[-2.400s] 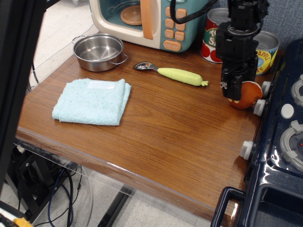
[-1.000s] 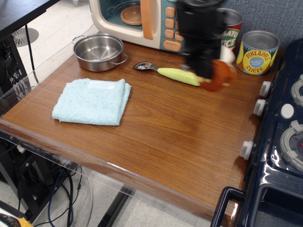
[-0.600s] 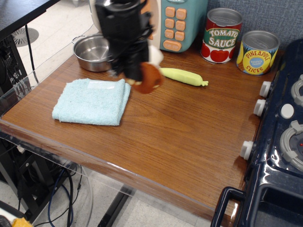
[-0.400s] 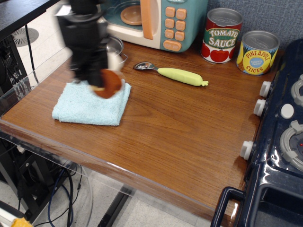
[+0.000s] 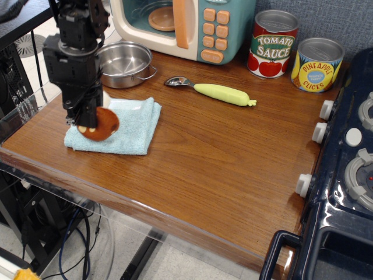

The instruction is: Put the mushroom on top of the napkin.

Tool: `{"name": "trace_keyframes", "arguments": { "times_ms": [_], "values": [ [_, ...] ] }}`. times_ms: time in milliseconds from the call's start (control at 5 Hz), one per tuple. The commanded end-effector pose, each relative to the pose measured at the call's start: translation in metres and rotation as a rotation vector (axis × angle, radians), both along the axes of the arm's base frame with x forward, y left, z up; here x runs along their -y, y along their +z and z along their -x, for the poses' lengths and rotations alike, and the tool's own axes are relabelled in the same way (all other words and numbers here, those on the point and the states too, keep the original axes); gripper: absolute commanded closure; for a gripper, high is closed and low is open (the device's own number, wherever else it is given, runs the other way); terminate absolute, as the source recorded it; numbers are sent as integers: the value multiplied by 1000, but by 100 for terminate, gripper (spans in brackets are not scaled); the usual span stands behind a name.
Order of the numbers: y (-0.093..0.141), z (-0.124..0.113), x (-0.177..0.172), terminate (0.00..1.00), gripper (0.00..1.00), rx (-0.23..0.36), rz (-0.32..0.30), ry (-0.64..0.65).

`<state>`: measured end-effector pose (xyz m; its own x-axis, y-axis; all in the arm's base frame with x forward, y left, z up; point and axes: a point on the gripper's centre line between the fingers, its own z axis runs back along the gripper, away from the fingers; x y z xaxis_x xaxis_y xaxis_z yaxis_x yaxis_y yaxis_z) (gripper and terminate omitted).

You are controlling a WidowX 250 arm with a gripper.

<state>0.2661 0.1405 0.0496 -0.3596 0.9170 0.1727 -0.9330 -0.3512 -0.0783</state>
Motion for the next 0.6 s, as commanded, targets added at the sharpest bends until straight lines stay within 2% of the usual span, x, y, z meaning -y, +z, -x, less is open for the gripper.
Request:
{"name": "trace_keyframes", "arguments": {
  "times_ms": [0, 400],
  "values": [
    [13, 0, 5, 0, 0, -39, -25, 33],
    [24, 0, 3, 0, 0, -21, -26, 48]
  ]
}}
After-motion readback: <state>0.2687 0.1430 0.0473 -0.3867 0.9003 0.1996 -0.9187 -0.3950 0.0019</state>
